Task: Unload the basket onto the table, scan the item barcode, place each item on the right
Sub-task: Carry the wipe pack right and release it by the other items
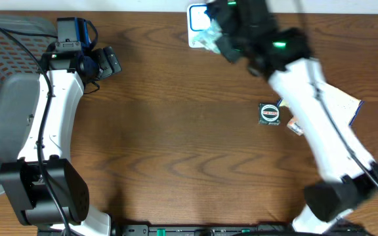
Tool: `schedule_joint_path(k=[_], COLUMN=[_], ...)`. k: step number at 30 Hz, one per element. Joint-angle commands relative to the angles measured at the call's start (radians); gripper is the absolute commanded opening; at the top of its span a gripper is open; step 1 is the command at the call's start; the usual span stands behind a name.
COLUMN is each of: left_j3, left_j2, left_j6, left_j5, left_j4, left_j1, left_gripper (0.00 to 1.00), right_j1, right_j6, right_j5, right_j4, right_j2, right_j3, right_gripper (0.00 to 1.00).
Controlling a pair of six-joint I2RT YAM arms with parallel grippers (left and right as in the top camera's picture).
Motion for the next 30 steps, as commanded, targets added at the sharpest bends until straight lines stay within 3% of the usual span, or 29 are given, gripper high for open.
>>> schedule_joint_path(k=[1, 6, 12, 17, 23, 26, 30], left_j3=[0.020, 0.020, 0.020, 0.020, 0.020, 0.020, 0.020], left_j2=[-0.013, -0.013, -0.013, -0.013, -0.013, -0.013, -0.013], left_j6=[0.014, 0.014, 0.014, 0.014, 0.014, 0.014, 0.014], left_j5=[-0.010, -0.010, -0.010, -0.010, -0.010, -0.010, -0.010], left_j4=[-0.003, -0.003, -0.003, -0.003, -0.003, -0.003, -0.003], left_j1=[-0.001, -0.001, -0.001, -0.001, -0.001, -0.001, -0.001], left_gripper=[0.98, 0.98, 0.98, 0.98, 0.98, 0.98, 0.98], right_j1=[-0.064, -0.152, -0.283, -0.384, -0.420, -0.419, -0.419], right_j6=[0.138, 0.140, 0.391, 0.479, 0.478, 0.478, 0.439], right_j5=[-0.153, -0.154, -0.079, -0.084, -0.092, -0.093, -0.179], right_j4=[-0.157, -0.382, -0.369, -0.367, -0.372, -0.372, -0.395], right_j2=[0.016, 0.052, 0.098, 0.121, 0.121, 0.121, 0.119], right_j3=[-0.008, -0.039, -0.151, -0.216, -0.219, -0.217, -0.176], right_gripper=[0.01, 0.01, 0.01, 0.02, 0.42, 0.45, 0.40])
